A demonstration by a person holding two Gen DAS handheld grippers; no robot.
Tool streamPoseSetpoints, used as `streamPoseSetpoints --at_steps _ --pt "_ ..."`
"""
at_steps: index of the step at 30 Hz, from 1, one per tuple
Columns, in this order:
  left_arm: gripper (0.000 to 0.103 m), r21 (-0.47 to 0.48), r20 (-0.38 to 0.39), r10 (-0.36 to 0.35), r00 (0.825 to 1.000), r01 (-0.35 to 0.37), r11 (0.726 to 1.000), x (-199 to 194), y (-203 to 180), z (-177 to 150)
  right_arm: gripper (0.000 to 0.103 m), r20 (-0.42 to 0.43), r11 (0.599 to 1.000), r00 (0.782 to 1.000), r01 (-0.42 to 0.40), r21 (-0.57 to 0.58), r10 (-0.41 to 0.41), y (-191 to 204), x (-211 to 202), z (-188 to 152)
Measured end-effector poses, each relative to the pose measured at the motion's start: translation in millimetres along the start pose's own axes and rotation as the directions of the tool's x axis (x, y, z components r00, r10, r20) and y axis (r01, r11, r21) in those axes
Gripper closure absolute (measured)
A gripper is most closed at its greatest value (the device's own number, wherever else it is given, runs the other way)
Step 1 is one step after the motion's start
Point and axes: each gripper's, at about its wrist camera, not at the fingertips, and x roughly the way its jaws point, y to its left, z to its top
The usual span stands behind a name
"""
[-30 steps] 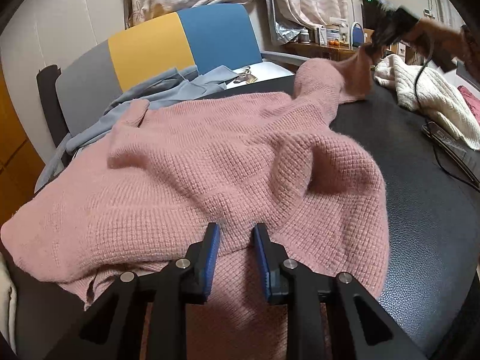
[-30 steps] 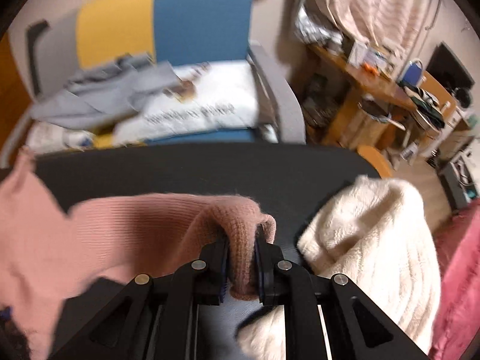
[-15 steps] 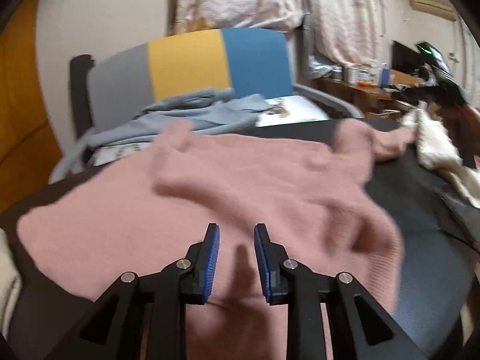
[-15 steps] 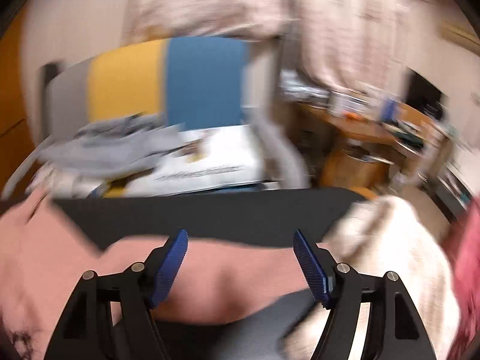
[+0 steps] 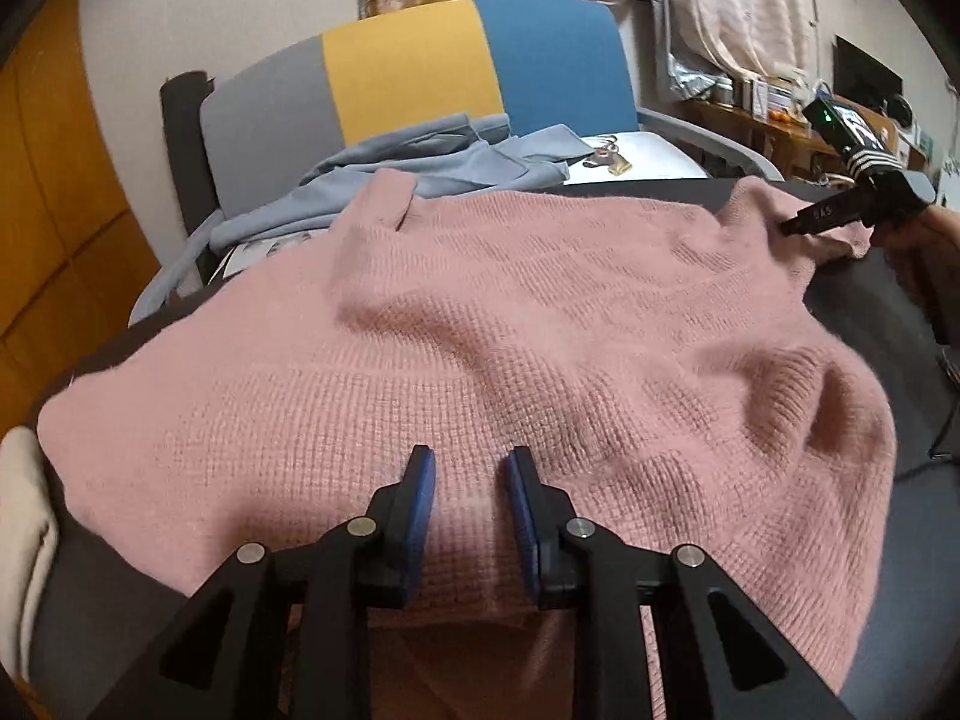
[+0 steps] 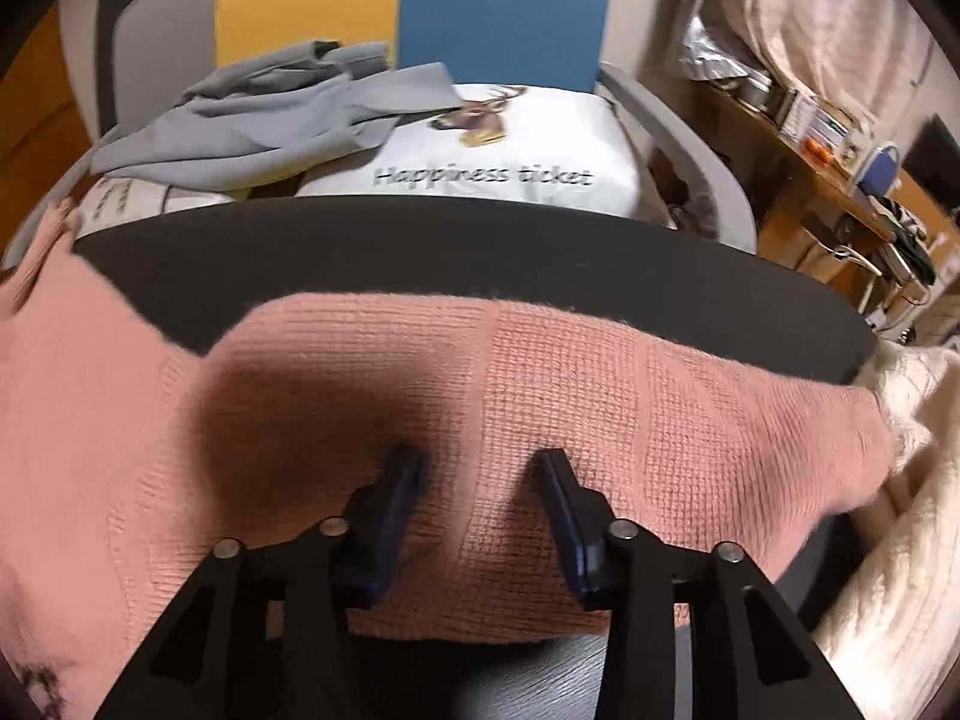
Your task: Fold clothes
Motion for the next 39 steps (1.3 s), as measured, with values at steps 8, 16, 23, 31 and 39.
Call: streamPoseSetpoints --at_steps 8,16,23,31,39 --pt "0.080 -0.020 0.008 -0.054 0.998 0.055 0.998 -6.8 -2.9 -3.4 0.057 0.132 0.991 0.988 -0.064 -0.118 0.080 73.1 -73.9 -11.6" --pt "0.079 -0.149 0.034 -0.190 0.981 0.193 0.970 -25.1 35.0 -6.0 0.042 0.023 0.947 0.992 -0.115 -0.299 0.127 165.1 -42.6 -41.0" --pt "0.078 -0.225 0.109 -0.235 0.966 0.254 0.941 -42.9 64.4 -28.4 0.037 -0.022 0.980 0.993 -0.117 -0.162 0.115 119.4 -25.2 -29.8" --pt "0.078 -0.369 0.116 -0.183 0.976 0.214 0.905 -44.1 117.8 -48.8 0.069 0.017 0.991 0.991 -0.129 -0.024 0.129 97.7 -43.1 -32.2" --pt "0.078 -0.454 0.070 -0.254 0.965 0.257 0.853 -18.8 126.8 -50.2 0.046 -0.034 0.794 0.863 -0.479 -0.374 0.504 234.7 -113.9 -57.9"
